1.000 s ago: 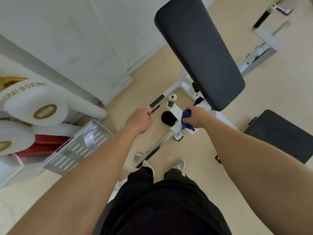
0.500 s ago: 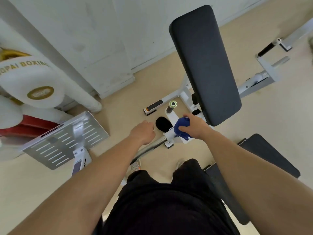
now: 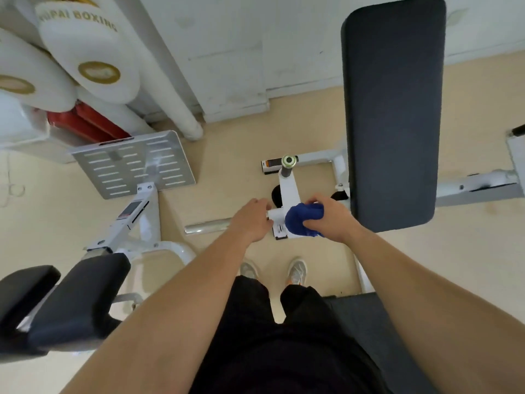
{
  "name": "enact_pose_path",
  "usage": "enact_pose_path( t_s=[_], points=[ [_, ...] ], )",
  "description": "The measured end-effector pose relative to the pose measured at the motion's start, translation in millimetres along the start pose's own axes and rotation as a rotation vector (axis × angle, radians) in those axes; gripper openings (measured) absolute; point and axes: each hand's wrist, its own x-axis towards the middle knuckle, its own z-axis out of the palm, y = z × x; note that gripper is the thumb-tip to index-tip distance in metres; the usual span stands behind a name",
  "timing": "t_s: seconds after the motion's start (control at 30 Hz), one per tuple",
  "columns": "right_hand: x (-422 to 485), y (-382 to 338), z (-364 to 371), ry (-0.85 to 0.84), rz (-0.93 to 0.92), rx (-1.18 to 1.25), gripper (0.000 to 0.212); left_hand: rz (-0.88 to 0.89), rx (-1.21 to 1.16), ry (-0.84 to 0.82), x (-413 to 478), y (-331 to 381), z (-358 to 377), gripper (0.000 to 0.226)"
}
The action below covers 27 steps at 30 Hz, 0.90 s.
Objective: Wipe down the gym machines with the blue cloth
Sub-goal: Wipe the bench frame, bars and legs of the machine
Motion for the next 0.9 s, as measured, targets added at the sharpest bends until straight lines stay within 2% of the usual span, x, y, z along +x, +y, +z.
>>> enact_pose_path(
  t_s=[0.1,0.27,0.33,0.47,0.6,0.77,0.9],
  points=[
    [-0.1,2.8,3.4,-0.047,-0.074,-0.004,0.039,-0.018,-0.053,0.029,-5.5,2.9,11.4,0.05],
    [0.8,4.5,11.8,-0.05,-0.094,0.07,0.042,0.039,-0.166,-0.028,-12.8,1.3,31.1,0.066],
    [1.8,3.9,13.3,-0.056,-0.094,0.062,0.039,0.04,-0.21,-0.011,-14.4,0.5,35.6,0.057],
    [-4.2,1.4,16.9,-0.096,-0.1,0.0,0.034,0.016,-0.314,0.117,-29.0,-4.1,39.7,0.017],
    [-9.4,2.9,13.8,-0.001,-0.111,-0.133,0.028,-0.058,-0.401,0.149,-47.7,-14.3,37.5,0.014],
    [-24.5,3.1,3.4,0.091,-0.032,-0.261,0.025,-0.082,-0.48,0.25,-56.7,-12.6,31.1,0.016],
    [-36.9,-1.0,-6.8,0.204,-0.045,-0.174,0.026,-0.077,-0.431,0.255,-56.6,-6.0,30.4,0.015]
  ],
)
